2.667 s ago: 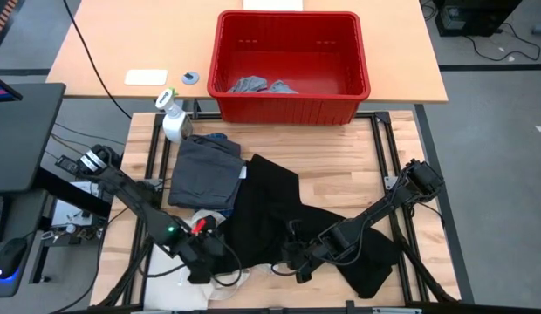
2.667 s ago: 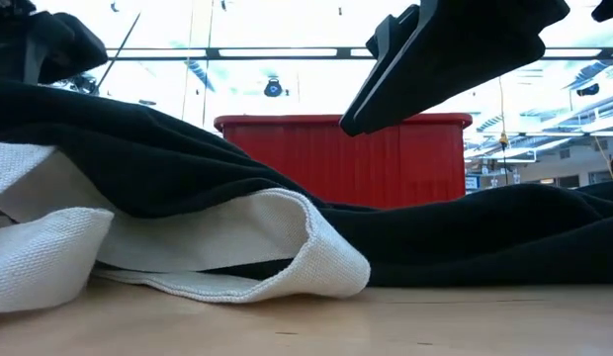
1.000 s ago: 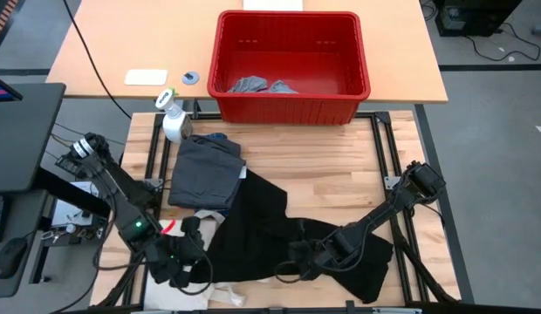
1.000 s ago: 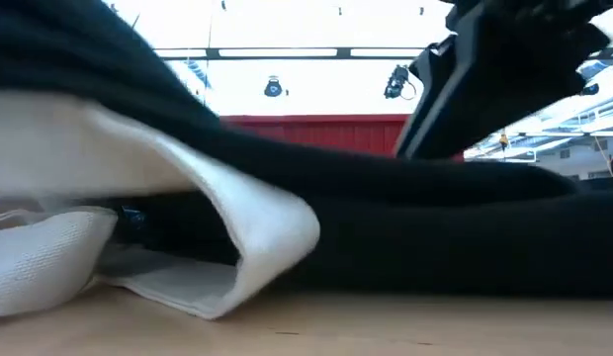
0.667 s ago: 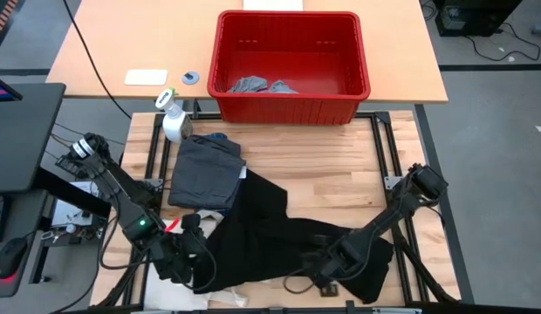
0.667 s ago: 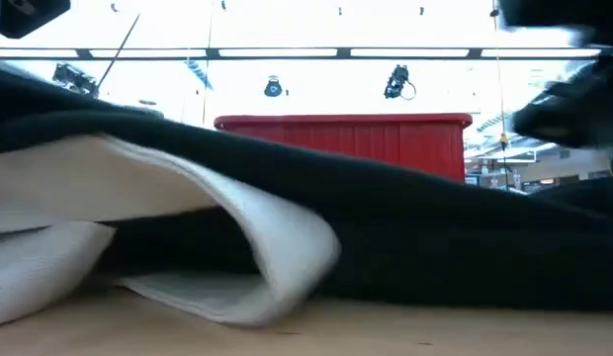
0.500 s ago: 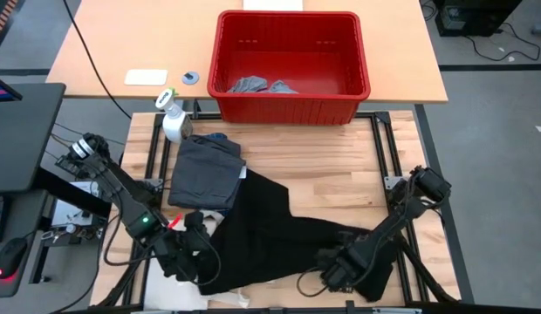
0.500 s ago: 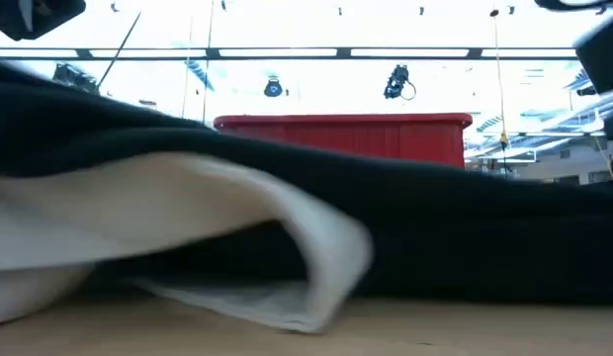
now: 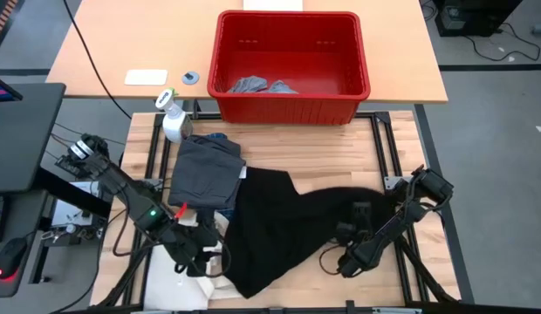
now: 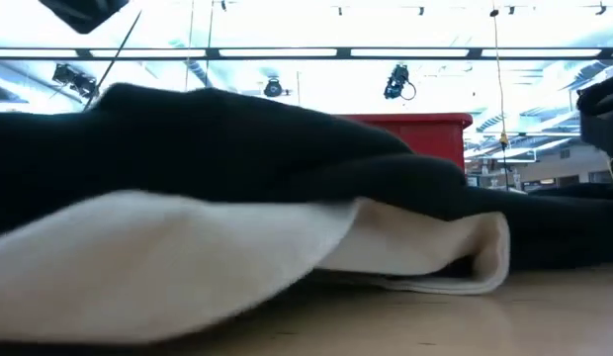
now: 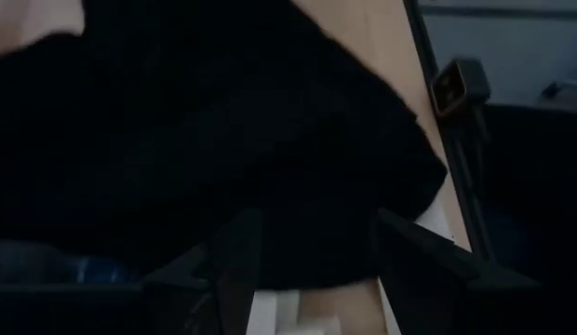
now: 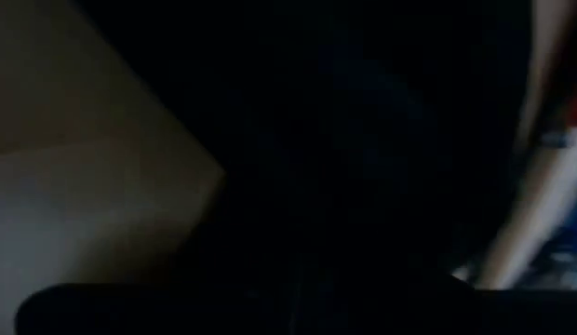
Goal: Fold Laundry from Bin
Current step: Fold the black shirt
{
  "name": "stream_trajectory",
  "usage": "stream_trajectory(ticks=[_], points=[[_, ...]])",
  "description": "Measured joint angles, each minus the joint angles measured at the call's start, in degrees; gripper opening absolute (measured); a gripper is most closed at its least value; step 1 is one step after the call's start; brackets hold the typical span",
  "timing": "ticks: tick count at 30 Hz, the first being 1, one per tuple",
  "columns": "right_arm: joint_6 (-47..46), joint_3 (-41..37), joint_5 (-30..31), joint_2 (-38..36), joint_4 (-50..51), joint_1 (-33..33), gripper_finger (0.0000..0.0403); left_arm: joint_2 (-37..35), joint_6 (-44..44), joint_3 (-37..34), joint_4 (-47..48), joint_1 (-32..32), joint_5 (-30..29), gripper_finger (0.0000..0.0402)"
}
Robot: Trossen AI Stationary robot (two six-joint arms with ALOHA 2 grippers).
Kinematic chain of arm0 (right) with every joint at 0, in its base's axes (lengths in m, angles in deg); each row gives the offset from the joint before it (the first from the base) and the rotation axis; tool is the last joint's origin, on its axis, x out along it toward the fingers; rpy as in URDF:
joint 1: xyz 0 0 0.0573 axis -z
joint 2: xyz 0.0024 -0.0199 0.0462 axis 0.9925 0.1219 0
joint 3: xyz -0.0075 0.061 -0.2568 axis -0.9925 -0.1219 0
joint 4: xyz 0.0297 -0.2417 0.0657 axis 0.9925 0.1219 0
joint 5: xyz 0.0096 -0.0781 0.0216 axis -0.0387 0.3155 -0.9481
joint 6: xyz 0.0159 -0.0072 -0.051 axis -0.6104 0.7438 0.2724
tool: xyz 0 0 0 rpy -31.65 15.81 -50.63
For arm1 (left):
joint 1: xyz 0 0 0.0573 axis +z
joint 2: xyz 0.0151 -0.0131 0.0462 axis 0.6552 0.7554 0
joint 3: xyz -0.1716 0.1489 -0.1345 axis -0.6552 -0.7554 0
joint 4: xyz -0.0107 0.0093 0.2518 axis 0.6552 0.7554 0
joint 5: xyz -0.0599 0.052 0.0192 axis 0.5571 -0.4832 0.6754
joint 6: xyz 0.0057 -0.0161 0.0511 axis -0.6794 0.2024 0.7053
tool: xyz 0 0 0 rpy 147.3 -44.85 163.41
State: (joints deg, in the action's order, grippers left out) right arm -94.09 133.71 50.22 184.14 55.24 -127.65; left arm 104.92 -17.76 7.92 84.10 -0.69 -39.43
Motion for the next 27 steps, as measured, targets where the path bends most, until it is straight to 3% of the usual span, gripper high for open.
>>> stream_trajectory(ticks=[3, 6, 10, 15, 20, 27], points=[[0.0, 0.3, 1.8, 0.1, 6.1, 0.9, 0.0076, 0.0, 1.8, 0.0, -1.7, 1.6, -0.1, 0.0204], [-7.8, 4.0, -0.2, 0.0, 15.4, 1.7, 0.0075, 0.0, 3.0, 0.0, -2.0, 3.1, -0.1, 0.0204], [-7.4, 9.2, -3.4, -3.7, 8.1, 1.1, 0.0075, 1.8, 4.8, 0.0, -2.2, 4.6, 0.8, 0.0204], [-10.4, 14.7, -4.9, -5.1, -1.6, -0.5, 0.0075, 9.7, 10.1, 0.0, -5.3, 5.2, 3.3, 0.0204], [-9.1, 14.9, 4.5, -5.0, -16.5, -1.9, 0.0075, 16.1, 15.5, 0.0, -8.5, 5.1, 7.2, 0.0204], [-7.7, 14.4, 18.6, -4.6, -30.9, -1.5, 0.0074, 22.7, 14.8, 0.0, -20.2, 5.1, 14.6, 0.0204]])
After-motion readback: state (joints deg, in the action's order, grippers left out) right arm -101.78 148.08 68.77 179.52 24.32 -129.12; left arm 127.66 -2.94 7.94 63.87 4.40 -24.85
